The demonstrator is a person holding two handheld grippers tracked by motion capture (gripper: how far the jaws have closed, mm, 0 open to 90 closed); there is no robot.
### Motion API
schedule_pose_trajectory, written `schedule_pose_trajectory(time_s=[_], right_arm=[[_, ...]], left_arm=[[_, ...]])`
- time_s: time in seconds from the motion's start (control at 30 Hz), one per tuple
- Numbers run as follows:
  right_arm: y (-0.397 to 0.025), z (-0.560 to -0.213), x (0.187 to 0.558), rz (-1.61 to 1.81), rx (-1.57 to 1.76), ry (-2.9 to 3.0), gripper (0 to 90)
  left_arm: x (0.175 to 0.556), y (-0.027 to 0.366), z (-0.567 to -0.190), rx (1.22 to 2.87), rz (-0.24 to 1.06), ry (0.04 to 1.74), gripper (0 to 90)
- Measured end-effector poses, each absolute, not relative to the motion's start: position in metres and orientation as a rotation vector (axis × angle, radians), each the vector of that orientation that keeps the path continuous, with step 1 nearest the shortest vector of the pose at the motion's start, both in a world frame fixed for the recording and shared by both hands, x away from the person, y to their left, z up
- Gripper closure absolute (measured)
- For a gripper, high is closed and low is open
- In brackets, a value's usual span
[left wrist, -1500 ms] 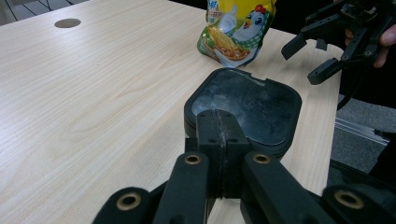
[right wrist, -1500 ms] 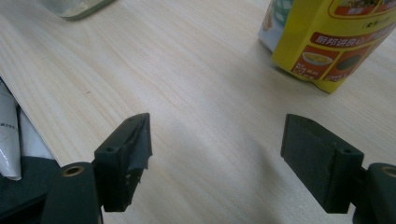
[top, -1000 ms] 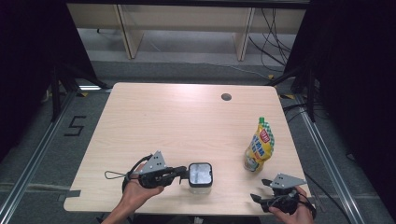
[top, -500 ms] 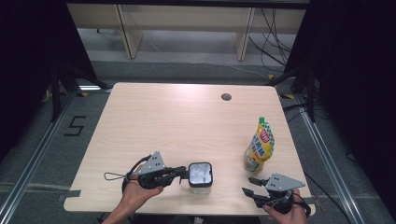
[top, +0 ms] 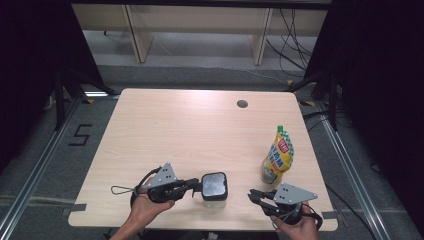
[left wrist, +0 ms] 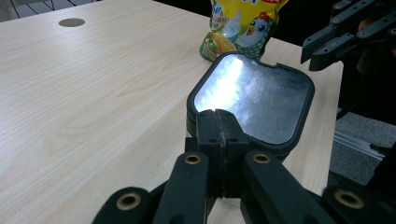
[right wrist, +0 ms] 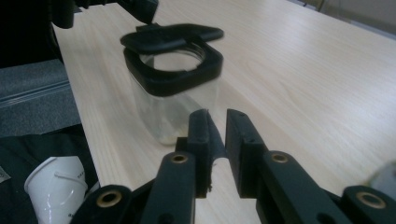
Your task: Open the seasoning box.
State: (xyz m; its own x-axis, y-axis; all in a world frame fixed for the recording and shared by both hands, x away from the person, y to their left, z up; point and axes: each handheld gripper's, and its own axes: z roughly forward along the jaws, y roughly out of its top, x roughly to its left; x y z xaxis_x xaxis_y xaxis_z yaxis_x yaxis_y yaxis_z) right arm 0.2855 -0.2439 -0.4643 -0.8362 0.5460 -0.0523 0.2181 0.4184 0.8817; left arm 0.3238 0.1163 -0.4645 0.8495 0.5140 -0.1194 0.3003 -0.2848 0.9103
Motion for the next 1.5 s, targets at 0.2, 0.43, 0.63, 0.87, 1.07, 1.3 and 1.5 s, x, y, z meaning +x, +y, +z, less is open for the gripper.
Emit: schedule_pose_trajectory(time_s=[0.2, 0.43, 0.63, 0.87, 1.07, 1.3, 1.5], right_arm=[[-0.220, -0.459, 0.291, 1.357, 0.559, 2.365, 83.3], [-0.203, -0.455, 0.296, 1.361, 0.514, 2.389, 87.0], [-0.191, -0.455, 0.298, 1.347, 0.477, 2.427, 88.2], [-0.179, -0.456, 0.301, 1.354, 0.431, 2.441, 88.2], [-0.173, -0.453, 0.301, 1.363, 0.424, 2.424, 88.2], [-0.170, -0.449, 0.301, 1.379, 0.408, 2.401, 87.6], [-0.165, -0.445, 0.302, 1.374, 0.388, 2.396, 87.6]], left_arm=[[0.323, 0.117, -0.465, 1.895, 0.240, 0.610, 89.0], [0.322, 0.117, -0.466, 1.880, 0.229, 0.633, 89.1], [0.322, 0.117, -0.466, 1.887, 0.236, 0.628, 89.1], [0.324, 0.118, -0.466, 1.895, 0.237, 0.604, 89.1], [0.324, 0.120, -0.465, 1.905, 0.219, 0.594, 84.4], [0.318, 0.131, -0.464, 1.975, 0.213, 0.506, 53.2], [0.325, 0.130, -0.488, 2.007, 0.197, 0.528, 47.4]])
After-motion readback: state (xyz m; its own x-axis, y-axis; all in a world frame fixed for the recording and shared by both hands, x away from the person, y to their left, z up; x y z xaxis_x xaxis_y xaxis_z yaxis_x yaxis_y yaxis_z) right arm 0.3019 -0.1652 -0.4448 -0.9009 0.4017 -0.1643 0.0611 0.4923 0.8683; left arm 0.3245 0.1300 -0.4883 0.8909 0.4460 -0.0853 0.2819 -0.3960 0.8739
